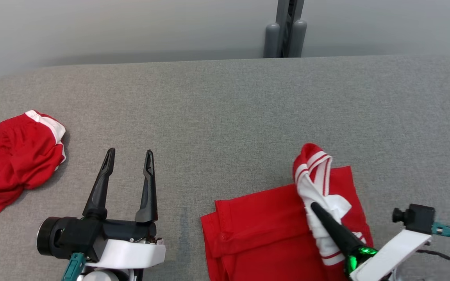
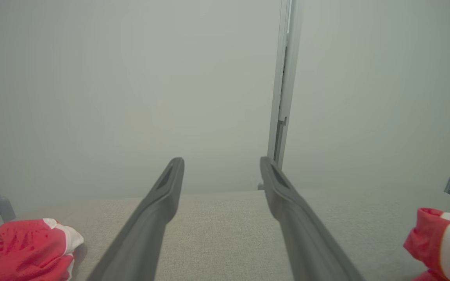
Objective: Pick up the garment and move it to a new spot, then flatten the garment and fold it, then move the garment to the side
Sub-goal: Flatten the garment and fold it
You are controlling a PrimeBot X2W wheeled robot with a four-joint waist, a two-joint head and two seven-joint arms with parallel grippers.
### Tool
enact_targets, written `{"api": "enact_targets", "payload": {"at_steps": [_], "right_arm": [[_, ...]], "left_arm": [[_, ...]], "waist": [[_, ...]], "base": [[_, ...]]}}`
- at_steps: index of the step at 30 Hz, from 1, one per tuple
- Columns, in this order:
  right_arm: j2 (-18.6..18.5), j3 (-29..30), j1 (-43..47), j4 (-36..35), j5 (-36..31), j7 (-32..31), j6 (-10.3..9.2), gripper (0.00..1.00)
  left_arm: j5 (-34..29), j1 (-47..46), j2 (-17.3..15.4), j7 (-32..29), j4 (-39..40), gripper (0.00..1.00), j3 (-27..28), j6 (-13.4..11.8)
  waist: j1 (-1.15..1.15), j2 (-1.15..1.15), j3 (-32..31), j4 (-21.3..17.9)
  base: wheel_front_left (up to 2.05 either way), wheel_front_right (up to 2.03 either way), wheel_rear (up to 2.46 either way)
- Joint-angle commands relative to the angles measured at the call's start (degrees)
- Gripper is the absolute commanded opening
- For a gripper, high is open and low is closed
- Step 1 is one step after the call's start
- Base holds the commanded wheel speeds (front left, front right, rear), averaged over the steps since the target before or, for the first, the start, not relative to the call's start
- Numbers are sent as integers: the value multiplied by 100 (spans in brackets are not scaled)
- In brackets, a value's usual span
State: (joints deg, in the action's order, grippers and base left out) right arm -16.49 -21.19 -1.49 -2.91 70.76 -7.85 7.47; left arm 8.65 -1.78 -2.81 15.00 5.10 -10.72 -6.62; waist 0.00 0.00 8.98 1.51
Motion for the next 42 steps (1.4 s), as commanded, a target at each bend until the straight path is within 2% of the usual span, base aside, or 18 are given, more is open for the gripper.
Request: {"api": "enact_targets", "payload": {"at_steps": [1, 8, 11, 18, 27, 28, 29, 30, 42], "right_arm": [[224, -68, 62, -62, 93, -119, 5, 0], [979, -286, 17, 136, -2, -496, 5, 0], [1164, -380, -40, 267, -75, -503, 6, 0], [1324, -543, -198, 562, -94, -420, 8, 0], [1346, -685, -376, 1071, -144, -475, 8, 0], [1340, -693, -386, 1125, -169, -485, 8, 11], [1340, -696, -391, 1198, -189, -482, 8, 40], [1339, -673, -376, 1273, -170, -488, 7, 100], [1341, -870, -631, 787, 111, -397, 8, 100]], "left_arm": [[5, -114, -19, 17, 10, 100, 29, 5], [58, -165, -18, 17, -26, 100, -40, -6], [76, -174, -17, 17, -53, 100, -74, -19], [142, -140, -18, 18, -72, 100, -151, -64], [193, -192, -18, 17, -93, 100, -246, -107], [195, -202, -18, 17, -104, 100, -244, -109], [200, -209, -18, 18, -118, 100, -241, -111], [209, -222, -19, 18, -131, 100, -230, -102], [124, -253, -18, 18, -92, 100, -79, -96]], "waist": [[0, 0, 39, 52], [0, 0, 125, 359], [0, 0, 141, 509], [0, 0, 174, 825], [0, 0, 258, 1064], [0, 0, 268, 1073], [0, 0, 276, 1078], [0, 0, 284, 1079], [0, 0, 232, 956]], "base": [[0, 0, 0], [0, 0, 0], [0, 0, 0], [0, 0, 0], [0, 0, 0], [0, 0, 0], [0, 0, 0], [0, 0, 0], [0, 0, 0]]}}
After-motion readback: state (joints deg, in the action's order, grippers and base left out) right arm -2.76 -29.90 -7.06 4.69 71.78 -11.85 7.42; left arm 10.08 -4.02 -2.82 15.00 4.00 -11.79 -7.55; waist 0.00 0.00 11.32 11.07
